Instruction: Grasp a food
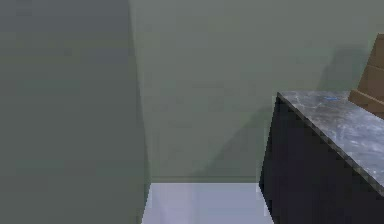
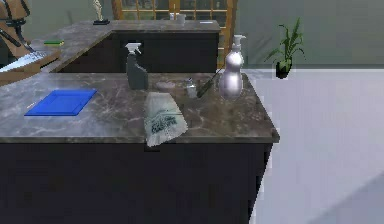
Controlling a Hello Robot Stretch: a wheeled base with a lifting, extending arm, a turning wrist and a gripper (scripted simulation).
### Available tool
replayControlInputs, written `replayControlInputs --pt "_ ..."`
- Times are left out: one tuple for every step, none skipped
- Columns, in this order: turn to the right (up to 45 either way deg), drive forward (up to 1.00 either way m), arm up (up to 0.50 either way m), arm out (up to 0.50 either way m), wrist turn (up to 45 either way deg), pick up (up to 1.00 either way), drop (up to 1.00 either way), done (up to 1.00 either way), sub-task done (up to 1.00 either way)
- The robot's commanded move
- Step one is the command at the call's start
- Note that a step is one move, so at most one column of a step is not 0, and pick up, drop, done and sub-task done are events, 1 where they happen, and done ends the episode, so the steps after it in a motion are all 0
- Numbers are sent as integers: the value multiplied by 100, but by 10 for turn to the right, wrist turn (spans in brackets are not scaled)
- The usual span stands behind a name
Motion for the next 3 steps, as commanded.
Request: replayControlInputs --pt "0 0 50 0 0 0 0 0 0" --pt "0 0 38 0 0 0 0 0 0" --pt "0 0 0 26 0 0 0 0 0"
